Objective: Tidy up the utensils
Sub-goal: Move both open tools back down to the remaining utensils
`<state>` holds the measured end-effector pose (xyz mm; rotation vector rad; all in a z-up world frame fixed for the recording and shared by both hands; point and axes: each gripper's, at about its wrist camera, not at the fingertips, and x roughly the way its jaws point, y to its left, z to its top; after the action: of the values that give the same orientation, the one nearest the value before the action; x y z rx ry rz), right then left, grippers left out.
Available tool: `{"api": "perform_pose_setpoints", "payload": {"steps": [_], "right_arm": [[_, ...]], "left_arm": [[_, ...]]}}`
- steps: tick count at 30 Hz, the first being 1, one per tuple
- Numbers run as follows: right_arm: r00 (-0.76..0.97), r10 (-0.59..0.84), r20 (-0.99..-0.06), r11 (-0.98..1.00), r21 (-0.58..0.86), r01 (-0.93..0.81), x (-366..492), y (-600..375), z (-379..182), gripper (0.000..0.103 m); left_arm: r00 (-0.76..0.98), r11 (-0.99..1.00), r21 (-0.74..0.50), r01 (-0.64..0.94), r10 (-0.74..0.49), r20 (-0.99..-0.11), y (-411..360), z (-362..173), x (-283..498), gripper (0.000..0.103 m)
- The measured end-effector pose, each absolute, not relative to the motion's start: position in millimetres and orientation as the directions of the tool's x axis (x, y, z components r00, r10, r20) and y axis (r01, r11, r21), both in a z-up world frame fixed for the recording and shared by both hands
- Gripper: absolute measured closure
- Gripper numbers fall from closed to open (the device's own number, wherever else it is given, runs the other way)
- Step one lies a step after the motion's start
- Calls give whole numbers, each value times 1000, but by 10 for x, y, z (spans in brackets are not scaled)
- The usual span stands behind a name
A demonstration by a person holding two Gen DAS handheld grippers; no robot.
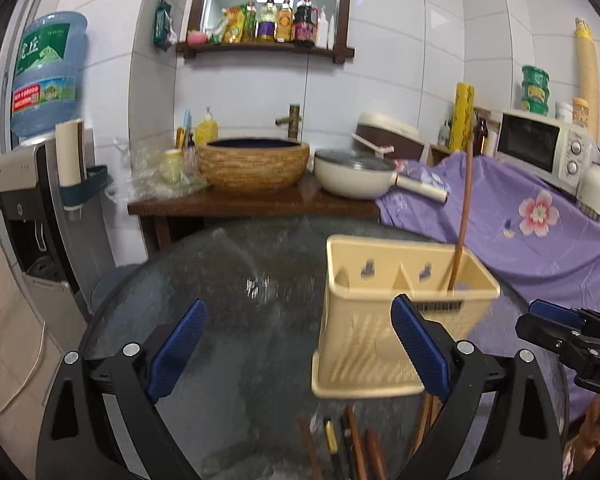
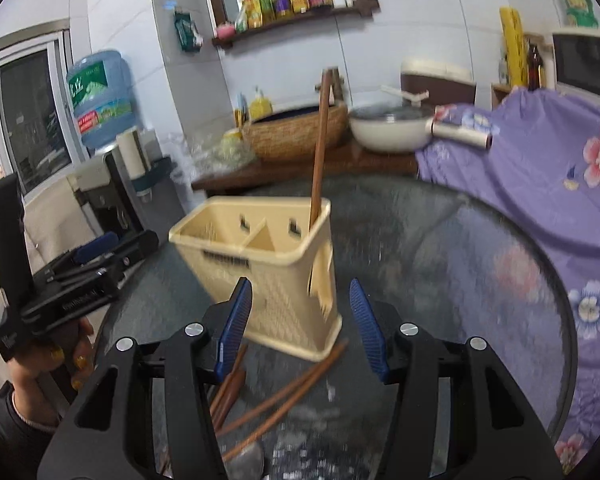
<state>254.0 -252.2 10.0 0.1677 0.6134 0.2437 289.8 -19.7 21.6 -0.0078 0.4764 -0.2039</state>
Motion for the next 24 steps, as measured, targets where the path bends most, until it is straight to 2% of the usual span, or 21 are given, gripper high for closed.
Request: {"api": "perform_pose_setpoints", "payload": {"steps": [7,14,20,24], "right_arm": [[675,320,-665,947,222,-230,2256,-2328,-363,51],[636,317,-704,948,252,-193,2128,-2318,-666,51],[620,300,-725,952,264,-152,2117,-2405,-790,51],[615,283,-736,957,261,-127,2182,-2455,-815,51]], "left_arm": [[812,977,-47,208,-200,-549,-19,-141,2622,12],[772,974,-54,218,-206,-601,73,-387,2467,15],[731,968,-64,241,-225,-644,70,-534,2419,31],[687,970,-91,224,-224,-692,106,-636,2524,47]]}}
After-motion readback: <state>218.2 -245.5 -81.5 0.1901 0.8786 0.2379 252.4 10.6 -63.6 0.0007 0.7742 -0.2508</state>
